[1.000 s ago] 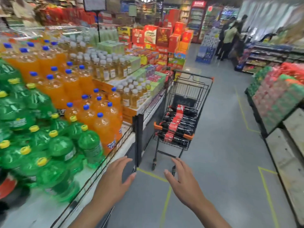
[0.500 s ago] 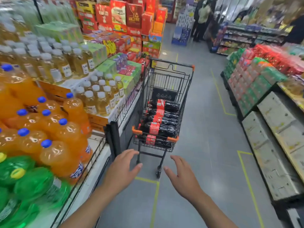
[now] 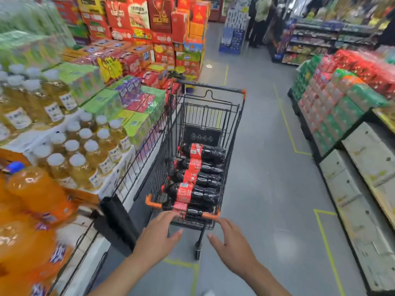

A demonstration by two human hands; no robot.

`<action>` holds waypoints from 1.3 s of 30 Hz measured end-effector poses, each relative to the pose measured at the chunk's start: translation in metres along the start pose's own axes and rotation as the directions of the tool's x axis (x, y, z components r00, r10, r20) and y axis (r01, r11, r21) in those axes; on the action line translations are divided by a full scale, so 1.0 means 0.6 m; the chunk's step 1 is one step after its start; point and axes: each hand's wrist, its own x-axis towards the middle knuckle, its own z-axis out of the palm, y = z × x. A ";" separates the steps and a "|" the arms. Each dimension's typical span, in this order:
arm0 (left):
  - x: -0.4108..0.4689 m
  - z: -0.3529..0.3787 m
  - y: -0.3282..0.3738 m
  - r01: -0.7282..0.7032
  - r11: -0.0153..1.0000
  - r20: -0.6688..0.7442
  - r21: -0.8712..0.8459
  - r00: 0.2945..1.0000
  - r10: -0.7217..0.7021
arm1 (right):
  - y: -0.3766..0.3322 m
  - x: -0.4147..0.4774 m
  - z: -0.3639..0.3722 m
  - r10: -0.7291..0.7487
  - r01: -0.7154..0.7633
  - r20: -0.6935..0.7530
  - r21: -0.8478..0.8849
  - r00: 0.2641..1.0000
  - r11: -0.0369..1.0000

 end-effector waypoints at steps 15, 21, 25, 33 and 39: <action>0.256 0.012 0.002 0.303 0.924 0.027 -0.235 0.952 -0.306 | 0.043 0.343 -0.054 -0.079 0.110 0.228 -0.130 0.971 0.985; 0.379 0.031 -0.049 0.496 0.765 0.153 -0.410 0.865 -0.478 | 0.053 0.463 -0.042 -0.075 0.128 0.306 -0.160 0.949 0.979; 0.438 0.042 -0.075 0.620 0.662 0.226 -0.422 0.779 -0.585 | 0.061 0.531 -0.028 -0.036 0.094 0.355 -0.149 0.934 0.984; 0.529 0.071 -0.124 0.734 0.475 0.289 -0.485 0.647 -0.705 | 0.086 0.643 0.032 -0.022 0.119 0.488 -0.167 0.873 0.979; 0.604 0.107 -0.160 0.799 0.275 0.322 -0.535 0.494 -0.808 | 0.125 0.695 0.081 -0.011 0.102 0.529 -0.144 0.848 0.984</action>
